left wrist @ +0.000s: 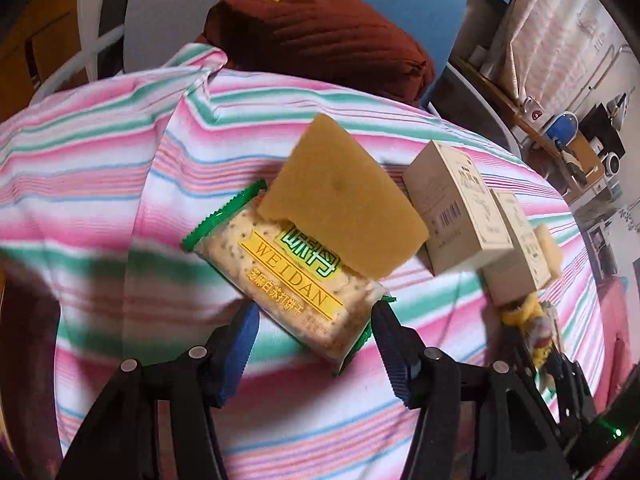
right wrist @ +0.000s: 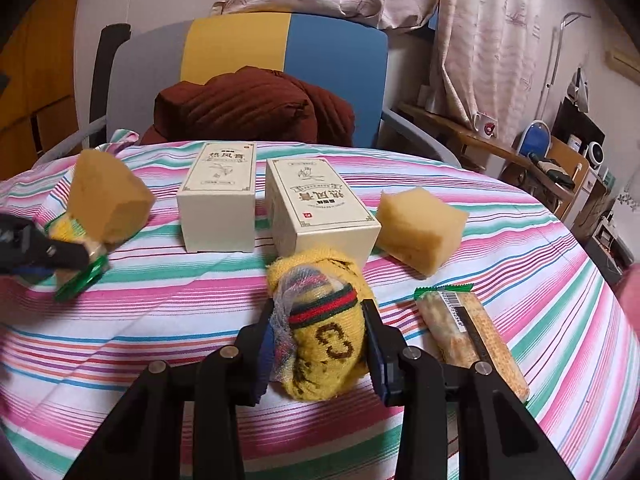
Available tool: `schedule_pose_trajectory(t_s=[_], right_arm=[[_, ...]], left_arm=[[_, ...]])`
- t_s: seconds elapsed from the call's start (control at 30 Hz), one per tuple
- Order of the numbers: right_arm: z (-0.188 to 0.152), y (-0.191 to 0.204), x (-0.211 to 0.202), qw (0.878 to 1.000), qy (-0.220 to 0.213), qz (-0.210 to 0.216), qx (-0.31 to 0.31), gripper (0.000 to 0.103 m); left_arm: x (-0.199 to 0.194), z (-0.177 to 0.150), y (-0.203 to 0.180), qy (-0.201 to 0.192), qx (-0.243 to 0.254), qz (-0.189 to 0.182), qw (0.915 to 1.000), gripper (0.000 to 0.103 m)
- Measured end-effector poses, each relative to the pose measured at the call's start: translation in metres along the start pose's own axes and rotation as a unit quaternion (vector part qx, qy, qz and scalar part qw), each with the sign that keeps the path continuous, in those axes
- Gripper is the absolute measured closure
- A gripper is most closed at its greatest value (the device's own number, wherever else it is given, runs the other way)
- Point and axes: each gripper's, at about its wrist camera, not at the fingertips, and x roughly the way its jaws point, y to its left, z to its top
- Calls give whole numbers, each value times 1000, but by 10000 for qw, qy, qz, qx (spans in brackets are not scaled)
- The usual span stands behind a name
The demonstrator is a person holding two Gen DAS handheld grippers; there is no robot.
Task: Organize objects
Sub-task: 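Grasp the yellow knitted sock with the right tool while the left tool grasps the WEIDAN snack bar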
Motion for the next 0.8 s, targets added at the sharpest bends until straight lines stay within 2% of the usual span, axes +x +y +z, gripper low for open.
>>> schedule_pose_trajectory(t_s=[0.2,0.33,0.4,0.53,0.63,0.67,0.73,0.8], right_arm=[[-1,-3,-1,10000,-26,54,66,63],[-1,-3,-1,10000,-36,48,65,63],[-1,-2,0,10000,-37,37,57,63],[-1,-2,0,10000,-47,21,49,63],[-1,-1,0,10000,-53,8,46,63],[-2,-1,1,10000,-51,2,40,63],[-2,-1,2,10000,-54,-6,38,63],[-2,-1,3,10000,-47,4,46,63]], left_arm=[[-16,-17,32,-323,-158,1,9994,44],[-23,-18,48,-342,-586,-423,9968,44],[-17,-12,41,-236,-658,-632,9956,42],[-6,7,5,-190,-316,-264,9990,42],[4,21,-11,-173,-208,174,9995,40],[14,26,-17,-41,-112,400,9991,39],[24,30,-15,74,-83,383,9992,27],[24,31,-15,-22,84,500,9987,27]])
